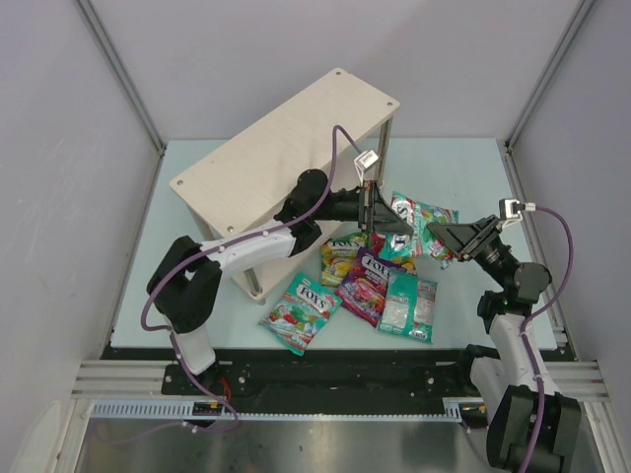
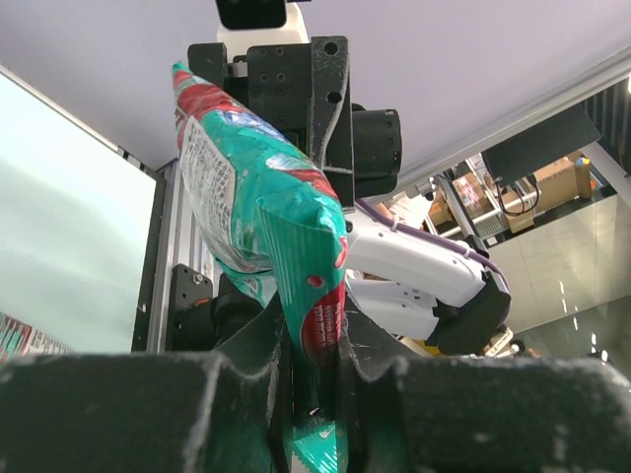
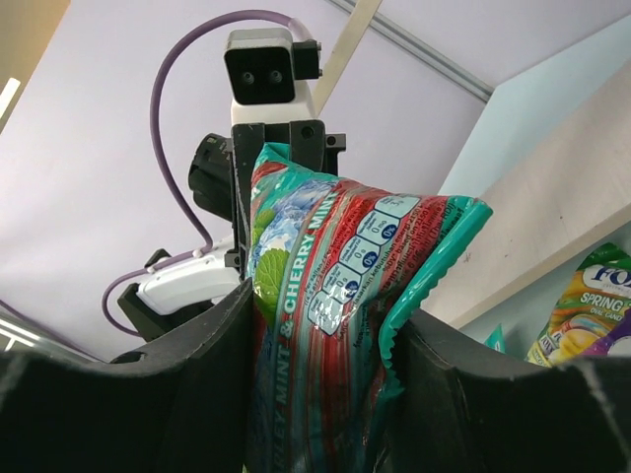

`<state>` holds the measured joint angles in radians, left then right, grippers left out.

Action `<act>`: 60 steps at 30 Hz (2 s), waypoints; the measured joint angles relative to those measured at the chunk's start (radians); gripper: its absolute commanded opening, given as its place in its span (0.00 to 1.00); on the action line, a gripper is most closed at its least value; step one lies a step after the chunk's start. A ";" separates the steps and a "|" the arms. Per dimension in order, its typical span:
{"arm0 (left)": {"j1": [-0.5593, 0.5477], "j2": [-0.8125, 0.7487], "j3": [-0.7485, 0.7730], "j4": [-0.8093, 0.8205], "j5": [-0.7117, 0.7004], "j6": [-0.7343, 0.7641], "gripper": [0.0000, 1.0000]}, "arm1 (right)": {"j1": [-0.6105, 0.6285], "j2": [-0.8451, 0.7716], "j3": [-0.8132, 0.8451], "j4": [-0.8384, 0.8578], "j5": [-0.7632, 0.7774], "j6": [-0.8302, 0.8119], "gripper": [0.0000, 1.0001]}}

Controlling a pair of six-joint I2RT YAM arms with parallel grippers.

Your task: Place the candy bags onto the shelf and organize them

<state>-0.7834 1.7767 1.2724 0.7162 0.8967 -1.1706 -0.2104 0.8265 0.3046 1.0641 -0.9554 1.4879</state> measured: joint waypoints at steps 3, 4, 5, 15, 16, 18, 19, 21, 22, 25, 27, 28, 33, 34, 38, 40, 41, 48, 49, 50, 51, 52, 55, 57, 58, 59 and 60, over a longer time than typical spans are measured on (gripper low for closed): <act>0.010 0.000 0.005 -0.016 0.012 0.001 0.00 | 0.000 0.000 0.000 0.003 0.000 0.005 0.54; 0.015 0.000 0.008 -0.020 0.016 0.001 0.00 | -0.001 0.000 0.000 0.005 0.000 0.007 0.54; 0.022 0.000 0.009 -0.024 0.020 0.002 0.00 | -0.001 0.000 0.000 0.007 -0.001 0.011 0.54; 0.055 0.004 0.021 -0.080 0.035 0.032 0.00 | -0.005 -0.001 0.000 0.041 -0.008 0.054 0.48; 0.055 0.004 0.021 -0.083 0.035 0.036 0.00 | -0.006 -0.001 0.000 0.043 -0.008 0.057 0.48; 0.056 0.004 0.022 -0.089 0.037 0.043 0.00 | -0.007 -0.001 0.000 0.049 -0.008 0.061 0.43; 0.057 0.004 0.022 -0.092 0.039 0.047 0.00 | -0.008 -0.001 0.000 0.053 -0.008 0.066 0.40; 0.057 0.004 0.023 -0.095 0.042 0.051 0.00 | -0.008 -0.001 0.000 0.057 -0.008 0.068 0.31; 0.057 0.004 0.024 -0.098 0.044 0.053 0.00 | -0.008 -0.001 0.000 0.059 -0.008 0.069 0.27; 0.057 0.004 0.024 -0.098 0.049 0.054 0.04 | -0.009 -0.001 0.000 0.064 -0.013 0.072 0.10; 0.057 0.004 0.024 -0.099 0.051 0.054 0.24 | -0.010 -0.001 0.000 0.064 -0.017 0.072 0.07; 0.057 0.004 0.024 -0.098 0.051 0.053 0.34 | -0.011 -0.001 0.000 0.064 -0.019 0.072 0.06; 0.064 0.003 0.027 -0.113 0.013 0.072 0.85 | -0.038 -0.005 0.000 0.080 -0.036 0.093 0.03; 0.067 0.003 0.029 -0.119 0.004 0.078 0.90 | -0.046 -0.008 0.000 0.080 -0.041 0.095 0.01; 0.083 -0.002 0.043 -0.166 -0.026 0.089 1.00 | -0.091 -0.020 0.000 0.061 -0.057 0.090 0.00; 0.089 -0.004 0.060 -0.203 -0.039 0.099 1.00 | -0.106 -0.029 0.000 0.038 -0.057 0.077 0.00; 0.089 -0.004 0.078 -0.229 -0.042 0.104 1.00 | -0.111 -0.035 0.001 0.016 -0.055 0.063 0.00; 0.056 -0.014 0.328 -0.463 -0.085 0.222 1.00 | -0.113 -0.100 0.066 -0.312 -0.016 -0.138 0.00; 0.047 -0.021 0.360 -0.493 -0.092 0.245 1.00 | -0.112 -0.103 0.086 -0.348 -0.003 -0.164 0.00; 0.038 -0.026 0.378 -0.512 -0.098 0.263 1.00 | -0.112 -0.104 0.100 -0.369 0.003 -0.184 0.00; 0.026 -0.032 0.394 -0.530 -0.106 0.283 1.00 | -0.109 -0.104 0.114 -0.387 0.009 -0.203 0.00; 0.014 -0.037 0.402 -0.546 -0.114 0.299 1.00 | -0.105 -0.104 0.125 -0.404 0.012 -0.221 0.00; -0.009 -0.038 0.406 -0.595 -0.140 0.349 1.00 | -0.094 -0.103 0.130 -0.466 0.025 -0.275 0.00; -0.014 -0.038 0.414 -0.666 -0.165 0.397 1.00 | -0.080 -0.093 0.130 -0.496 0.033 -0.298 0.00; -0.015 -0.038 0.431 -0.719 -0.184 0.424 1.00 | -0.066 -0.085 0.130 -0.517 0.044 -0.314 0.00; -0.016 -0.038 0.455 -0.780 -0.207 0.458 1.00 | -0.048 -0.074 0.130 -0.536 0.061 -0.328 0.00; -0.018 -0.038 0.482 -0.840 -0.230 0.493 1.00 | -0.029 -0.062 0.132 -0.552 0.081 -0.342 0.00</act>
<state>-0.8009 1.7390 1.7542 -0.1238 0.6662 -0.6773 -0.2398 0.7643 0.4370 0.5121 -0.8742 1.1461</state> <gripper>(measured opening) 0.996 0.206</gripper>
